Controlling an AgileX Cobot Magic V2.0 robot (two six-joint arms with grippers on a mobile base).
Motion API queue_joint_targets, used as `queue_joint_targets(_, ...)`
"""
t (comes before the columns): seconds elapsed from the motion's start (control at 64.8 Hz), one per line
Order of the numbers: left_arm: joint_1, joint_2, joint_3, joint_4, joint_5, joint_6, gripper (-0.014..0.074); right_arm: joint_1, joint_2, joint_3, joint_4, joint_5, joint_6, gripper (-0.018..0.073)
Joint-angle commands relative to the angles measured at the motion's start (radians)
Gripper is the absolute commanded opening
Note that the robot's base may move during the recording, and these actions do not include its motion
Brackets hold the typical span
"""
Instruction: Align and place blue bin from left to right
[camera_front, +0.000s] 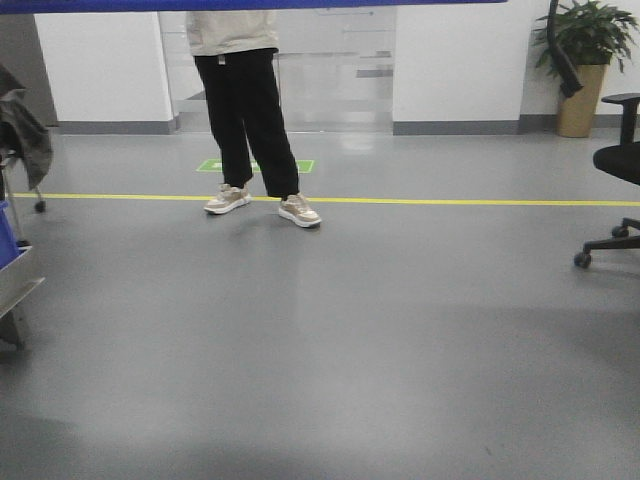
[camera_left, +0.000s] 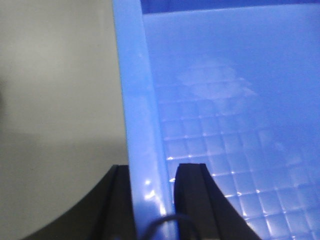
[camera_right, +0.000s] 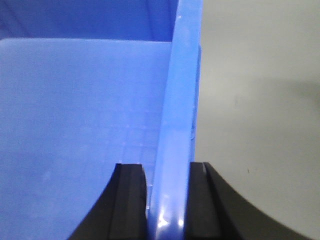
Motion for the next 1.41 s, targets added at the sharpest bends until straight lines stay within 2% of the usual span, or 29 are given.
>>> queue_joint_targets(0.0, -0.005, -0.02, -0.015, -0.006, -0.071, 0.008, -0.0111, 0.003, -0.026, -0.02, -0.014, -0.144, -0.026, -0.0151)
queue_joint_targets(0.154, -0.005, -0.012, -0.015, -0.006, -0.09, 0.008, -0.0111, 0.003, -0.026, -0.02, -0.014, -0.144, -0.026, -0.0151)
queue_joint_targets(0.355, -0.005, -0.007, -0.015, -0.006, -0.167, 0.008, -0.0111, 0.003, -0.026, -0.02, -0.014, -0.144, -0.026, -0.0151)
queue_joint_targets(0.664, -0.005, 0.027, -0.015, -0.006, -0.371, 0.008, -0.0111, 0.003, -0.026, -0.02, -0.014, -0.144, -0.026, -0.0151)
queue_joint_targets(0.865, -0.005, 0.039, -0.015, -0.006, -0.464, 0.008, -0.0111, 0.003, -0.026, -0.02, -0.014, -0.144, -0.026, -0.0151)
queue_joint_targets(1.39, -0.005, 0.039, -0.015, -0.006, -0.474, 0.008, -0.0111, 0.003, -0.026, -0.02, -0.014, -0.144, -0.026, -0.0151)
